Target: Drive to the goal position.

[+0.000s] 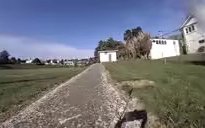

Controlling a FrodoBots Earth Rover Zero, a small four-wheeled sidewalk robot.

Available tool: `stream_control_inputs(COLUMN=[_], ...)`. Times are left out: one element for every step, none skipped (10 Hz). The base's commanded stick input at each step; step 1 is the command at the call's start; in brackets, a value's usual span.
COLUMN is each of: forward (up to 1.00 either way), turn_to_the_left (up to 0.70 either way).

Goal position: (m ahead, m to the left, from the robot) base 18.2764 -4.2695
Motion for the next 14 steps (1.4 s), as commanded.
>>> stream_control_inputs(forward=[0.7, 0.7, 0.7, 0.7, 0.7, 0.7, 0.7, 0.7, 0.7, 0.7, 0.7, 0.7, 0.7, 0.7], turn_to_the_left=[0.0, 0.0, 0.0, 0.0, 0.0, 0.0, 0.0, 0.0, 0.0, 0.0, 0.0, 0.0, 0.0, 0.0])
